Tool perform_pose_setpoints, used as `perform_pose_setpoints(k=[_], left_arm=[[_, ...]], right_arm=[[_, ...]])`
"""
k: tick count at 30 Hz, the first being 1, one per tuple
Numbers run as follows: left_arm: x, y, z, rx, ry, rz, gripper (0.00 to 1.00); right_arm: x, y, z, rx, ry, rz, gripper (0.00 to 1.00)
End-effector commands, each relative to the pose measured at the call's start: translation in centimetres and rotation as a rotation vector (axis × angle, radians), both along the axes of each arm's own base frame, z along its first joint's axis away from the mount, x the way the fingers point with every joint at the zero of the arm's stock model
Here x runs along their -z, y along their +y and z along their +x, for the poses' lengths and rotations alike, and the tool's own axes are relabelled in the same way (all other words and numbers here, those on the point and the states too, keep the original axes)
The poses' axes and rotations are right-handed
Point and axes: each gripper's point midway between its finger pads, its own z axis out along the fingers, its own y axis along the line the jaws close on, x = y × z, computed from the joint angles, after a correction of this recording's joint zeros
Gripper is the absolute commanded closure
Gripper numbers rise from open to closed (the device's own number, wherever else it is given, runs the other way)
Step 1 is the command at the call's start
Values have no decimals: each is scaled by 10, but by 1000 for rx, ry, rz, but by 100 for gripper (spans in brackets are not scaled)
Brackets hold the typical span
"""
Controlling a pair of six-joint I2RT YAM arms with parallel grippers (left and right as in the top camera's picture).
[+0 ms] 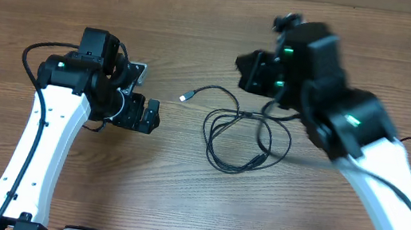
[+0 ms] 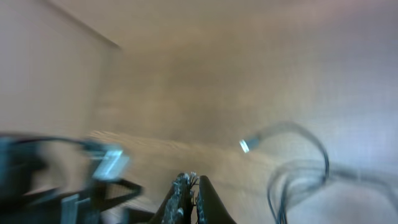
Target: Untangle cables
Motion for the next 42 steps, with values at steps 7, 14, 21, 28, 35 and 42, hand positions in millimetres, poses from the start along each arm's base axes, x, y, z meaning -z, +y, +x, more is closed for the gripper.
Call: perform_pose_setpoints(k=[7, 14, 21, 28, 35, 42], left_arm=[[-2, -1, 0, 11, -12, 2, 0], [-2, -1, 0, 11, -13, 2, 1], [-2, -1, 0, 11, -12, 2, 0], [-2, -1, 0, 11, -12, 2, 0], [-2, -1, 0, 11, -12, 2, 0], [-2, -1, 0, 11, -13, 2, 0]], right_arm=[[64, -71, -5, 356, 207, -262, 48], [156, -61, -3, 360, 449, -365, 45], [234, -44, 10, 331, 594, -446, 55], [293, -23, 4, 260, 752, -443, 57], [322, -3, 12, 218, 782, -386, 63], [334, -7, 4, 245, 832, -412, 77]])
